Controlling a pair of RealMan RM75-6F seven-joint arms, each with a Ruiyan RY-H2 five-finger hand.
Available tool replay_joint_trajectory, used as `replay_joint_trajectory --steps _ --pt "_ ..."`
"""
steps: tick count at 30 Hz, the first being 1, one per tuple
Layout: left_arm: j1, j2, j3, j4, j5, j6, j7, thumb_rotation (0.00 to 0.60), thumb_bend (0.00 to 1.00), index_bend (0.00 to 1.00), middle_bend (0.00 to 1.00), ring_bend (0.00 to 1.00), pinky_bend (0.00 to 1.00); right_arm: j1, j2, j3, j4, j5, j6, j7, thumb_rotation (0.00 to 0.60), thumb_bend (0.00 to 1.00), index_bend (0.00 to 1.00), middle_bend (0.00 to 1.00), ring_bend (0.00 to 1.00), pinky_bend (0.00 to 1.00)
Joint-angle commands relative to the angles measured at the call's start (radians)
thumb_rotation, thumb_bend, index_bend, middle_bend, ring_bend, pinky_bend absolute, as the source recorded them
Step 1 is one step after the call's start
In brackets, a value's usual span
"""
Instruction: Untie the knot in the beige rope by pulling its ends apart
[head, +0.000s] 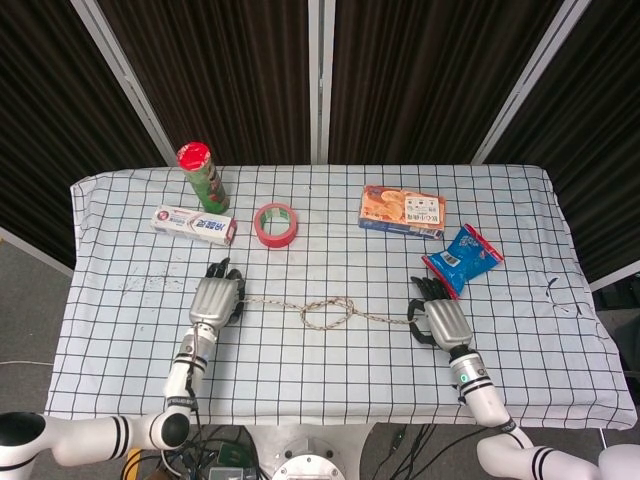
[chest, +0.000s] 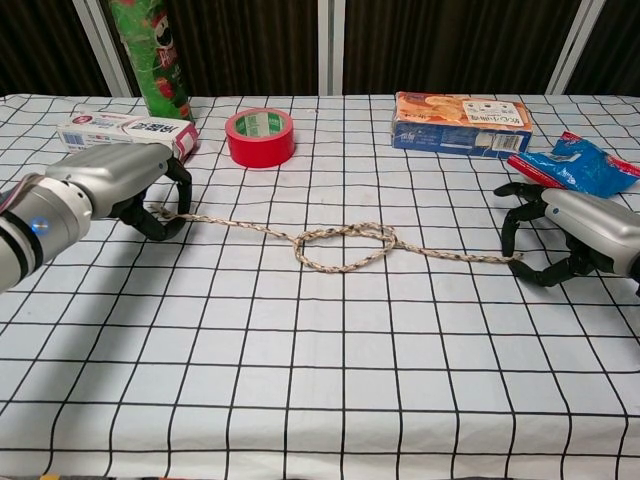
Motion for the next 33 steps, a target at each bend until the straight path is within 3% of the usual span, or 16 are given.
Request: replay_joint_trajectory --steps 1,12,33 --pt "0.001 0.001 0.001 -0.001 0.002 0.001 -0.002 0.6 0.47 0.61 0.26 0.03 0.11 -0.001 -0.002 0.001 0.001 -0.002 0.005 0.003 0.6 0.32 0.58 0.08 0.0 0.0" --pt "0.008 0.011 0.003 -0.017 0.012 0.011 -0.012 0.6 0.47 0.61 0.26 0.03 0.11 -0.009 -0.007 0.007 0.006 -0.016 0.045 0.019 0.6 0.35 0.65 0.1 0.0 0.0" --pt "0.047 0.079 0.01 -0.039 0.035 0.022 -0.073 0.6 0.47 0.61 0.26 0.03 0.11 -0.074 0.064 -0.014 -0.08 -0.055 0.163 -0.005 0.6 0.36 0.66 0.12 0.0 0.0"
